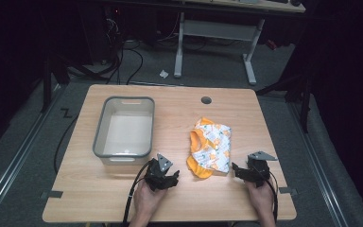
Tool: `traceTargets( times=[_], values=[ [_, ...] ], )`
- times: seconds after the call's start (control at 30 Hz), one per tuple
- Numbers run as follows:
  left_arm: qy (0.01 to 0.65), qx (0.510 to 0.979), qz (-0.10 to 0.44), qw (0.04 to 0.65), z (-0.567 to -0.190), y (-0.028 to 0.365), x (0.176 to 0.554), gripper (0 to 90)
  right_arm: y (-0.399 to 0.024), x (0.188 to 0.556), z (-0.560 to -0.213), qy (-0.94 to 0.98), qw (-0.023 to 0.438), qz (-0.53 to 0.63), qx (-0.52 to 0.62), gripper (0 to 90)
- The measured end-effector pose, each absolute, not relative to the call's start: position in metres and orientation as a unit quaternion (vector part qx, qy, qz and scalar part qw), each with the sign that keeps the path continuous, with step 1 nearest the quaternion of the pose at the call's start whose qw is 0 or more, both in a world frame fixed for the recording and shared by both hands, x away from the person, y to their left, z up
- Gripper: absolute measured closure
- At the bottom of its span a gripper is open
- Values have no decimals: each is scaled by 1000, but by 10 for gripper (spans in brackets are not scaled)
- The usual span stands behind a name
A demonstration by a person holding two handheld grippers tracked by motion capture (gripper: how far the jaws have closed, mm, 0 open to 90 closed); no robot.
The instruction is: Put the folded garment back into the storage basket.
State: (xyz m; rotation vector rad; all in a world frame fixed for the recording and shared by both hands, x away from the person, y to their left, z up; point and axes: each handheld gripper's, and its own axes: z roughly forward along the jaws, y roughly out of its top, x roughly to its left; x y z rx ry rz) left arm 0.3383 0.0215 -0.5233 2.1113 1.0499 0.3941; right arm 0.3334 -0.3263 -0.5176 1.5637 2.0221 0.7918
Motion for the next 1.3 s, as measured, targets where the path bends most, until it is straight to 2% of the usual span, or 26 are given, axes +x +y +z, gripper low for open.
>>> traceTargets(
  times=[0.8, 1.3],
  values=[
    [411, 808, 136, 400, -510, 19, 340, 350, -326, 333, -518, 736, 230, 288, 568, 254],
    [379, 827, 124, 396, -493, -1, 351, 374, -326, 333, -518, 737, 230, 289, 566, 254]
  ],
)
